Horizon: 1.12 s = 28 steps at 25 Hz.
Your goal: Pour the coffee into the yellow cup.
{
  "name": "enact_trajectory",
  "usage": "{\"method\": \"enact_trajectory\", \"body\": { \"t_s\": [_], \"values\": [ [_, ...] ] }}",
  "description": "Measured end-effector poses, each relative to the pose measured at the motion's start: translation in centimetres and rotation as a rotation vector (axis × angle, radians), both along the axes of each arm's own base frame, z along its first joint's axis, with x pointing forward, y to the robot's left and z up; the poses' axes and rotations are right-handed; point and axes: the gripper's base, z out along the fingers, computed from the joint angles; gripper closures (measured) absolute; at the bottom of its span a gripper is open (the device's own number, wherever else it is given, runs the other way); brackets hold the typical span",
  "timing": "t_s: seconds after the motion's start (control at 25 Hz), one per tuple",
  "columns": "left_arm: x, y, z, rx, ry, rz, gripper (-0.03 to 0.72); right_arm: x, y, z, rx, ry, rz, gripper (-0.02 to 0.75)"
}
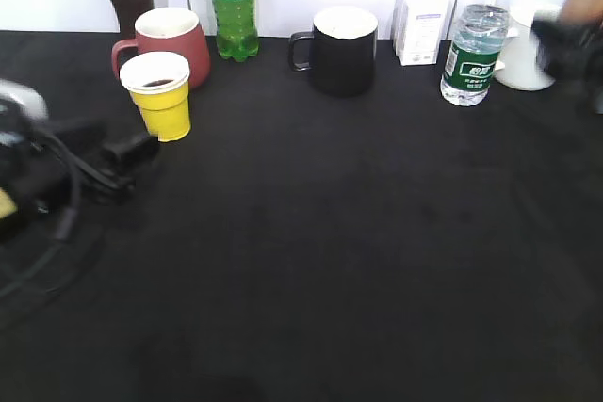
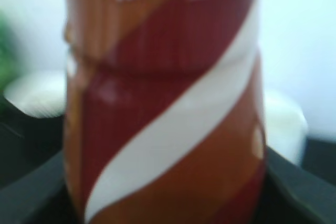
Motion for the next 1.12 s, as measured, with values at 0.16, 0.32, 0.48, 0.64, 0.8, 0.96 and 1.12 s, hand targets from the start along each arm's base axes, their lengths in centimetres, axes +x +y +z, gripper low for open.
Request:
{"method": "enact_trajectory", "body": {
  "t_s": [0.16, 0.32, 0.48, 0.64, 0.8, 0.96, 1.12],
  "values": [
    [-2.2, -0.8, 5.8, -0.037, -0.189, -0.156, 0.103, 1.8, -0.5, -6.0, -0.036, 0.052, -0.056, 0.204],
    [-3.0, -0.6, 7.5, -0.005, -0.224, -0.16, 0.105, 2.2, -0.9, -9.4, -0.029, 0.103, -0.101, 0.204],
    [-3.1, -0.7, 7.4, 0.0, -0.208, -0.178, 0.109, 2.7, -0.9, -10.9, -0.027, 0.109, -0.104, 0.204],
    [-3.2, -0.8, 7.5, -0.012, -0.213, -0.191, 0.115, 2.3, -0.9, -11.5, -0.021, 0.167, -0.107, 0.12],
    [-3.1, -0.8, 7.1, 0.011, -0.182, -0.184, 0.117, 0.9, -1.0, -11.4, 0.022, 0.237, -0.12, 0.094],
    [-2.8, -0.5, 6.2, 0.035, -0.054, -0.145, 0.122, -1.1, -1.1, -10.0, -0.004, 0.355, -0.131, 0.094],
    [-1.7, -1.8, 5.4, 0.159, 0.237, -0.078, 0.125, -2.7, -1.6, -7.0, -0.063, 0.538, -0.163, 0.107]
  ]
}}
